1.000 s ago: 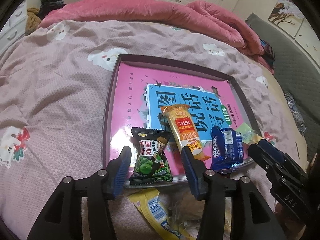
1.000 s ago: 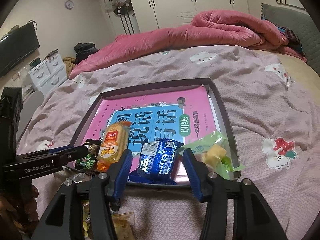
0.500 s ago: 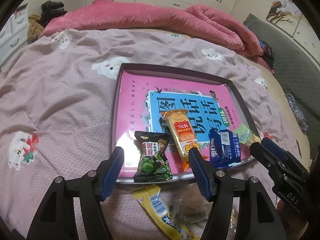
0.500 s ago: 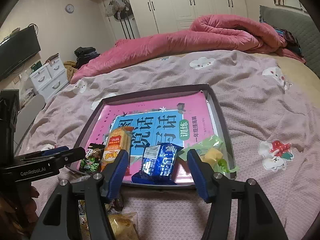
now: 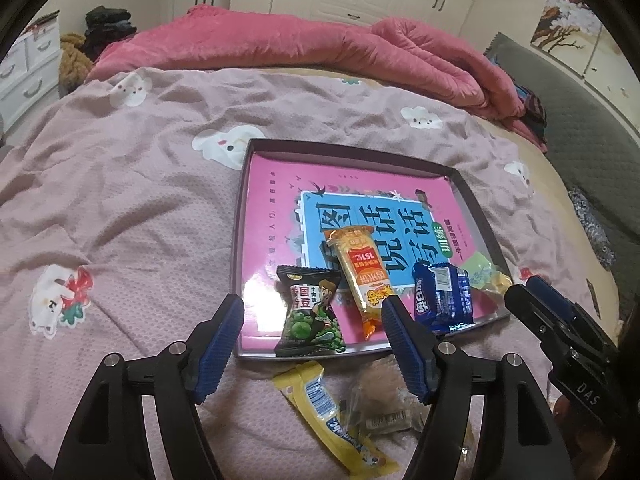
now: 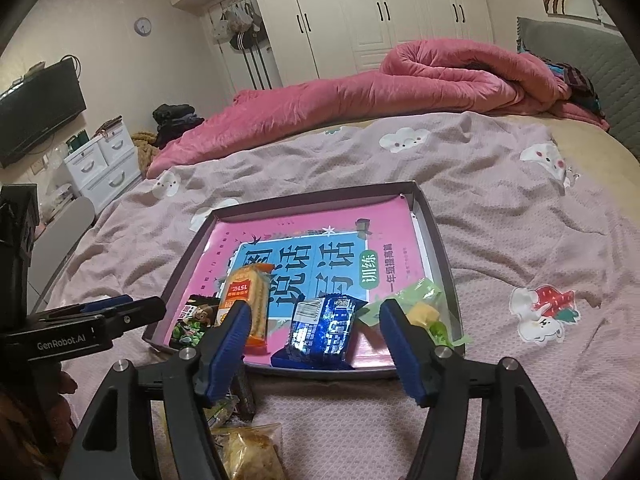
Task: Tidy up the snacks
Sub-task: 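Withdraw both open tools from the tray, then move both open tools toward the clear pastry bags beside the tray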
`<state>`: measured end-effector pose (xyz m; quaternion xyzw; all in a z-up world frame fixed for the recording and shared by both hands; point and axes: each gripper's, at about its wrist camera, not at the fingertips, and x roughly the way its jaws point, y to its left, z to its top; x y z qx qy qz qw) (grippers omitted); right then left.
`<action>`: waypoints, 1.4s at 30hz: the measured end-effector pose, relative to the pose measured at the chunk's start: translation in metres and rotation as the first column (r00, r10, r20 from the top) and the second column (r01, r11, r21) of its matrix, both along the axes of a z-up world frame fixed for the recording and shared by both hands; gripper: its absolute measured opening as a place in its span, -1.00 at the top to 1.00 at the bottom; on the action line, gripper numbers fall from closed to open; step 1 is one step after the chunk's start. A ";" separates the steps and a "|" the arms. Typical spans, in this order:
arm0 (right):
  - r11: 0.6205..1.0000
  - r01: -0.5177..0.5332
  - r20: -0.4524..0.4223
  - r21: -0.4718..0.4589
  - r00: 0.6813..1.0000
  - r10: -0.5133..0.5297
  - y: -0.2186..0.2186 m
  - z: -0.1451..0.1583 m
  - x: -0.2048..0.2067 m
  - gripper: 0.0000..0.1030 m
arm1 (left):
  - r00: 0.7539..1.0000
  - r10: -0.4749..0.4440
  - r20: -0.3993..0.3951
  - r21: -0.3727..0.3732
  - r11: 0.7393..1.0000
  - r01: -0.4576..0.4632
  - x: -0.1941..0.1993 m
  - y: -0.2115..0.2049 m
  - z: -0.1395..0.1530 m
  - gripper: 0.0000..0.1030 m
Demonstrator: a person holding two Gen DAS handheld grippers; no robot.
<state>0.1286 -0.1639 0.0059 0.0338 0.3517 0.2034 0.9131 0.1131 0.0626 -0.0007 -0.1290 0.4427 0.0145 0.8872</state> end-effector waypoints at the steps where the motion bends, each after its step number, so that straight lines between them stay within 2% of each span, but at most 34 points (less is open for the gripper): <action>1: 1.000 0.001 0.000 0.001 1.000 -0.001 0.000 0.001 -0.001 -0.28 | 1.000 0.002 0.002 0.002 1.000 -0.002 -0.001 0.001 0.001 -0.42; 17: 1.000 -0.025 0.013 0.009 1.000 0.025 -0.002 0.010 -0.013 -0.32 | 1.000 0.009 0.025 -0.014 1.000 -0.009 -0.015 0.010 0.016 -0.42; 22: 0.999 -0.036 0.015 0.006 0.999 0.036 -0.002 0.011 -0.018 -0.33 | 1.000 -0.007 0.029 -0.025 1.000 0.008 -0.018 0.008 0.019 -0.49; 28: 0.999 -0.048 0.020 0.004 0.999 0.048 -0.001 0.012 -0.026 -0.42 | 0.999 -0.016 0.029 -0.020 1.000 0.016 -0.023 0.005 0.021 -0.52; 42: 0.996 -0.085 0.014 -0.015 0.996 0.086 0.002 0.009 -0.045 -0.43 | 0.999 -0.041 0.021 -0.001 0.999 0.041 -0.033 -0.002 0.023 -0.55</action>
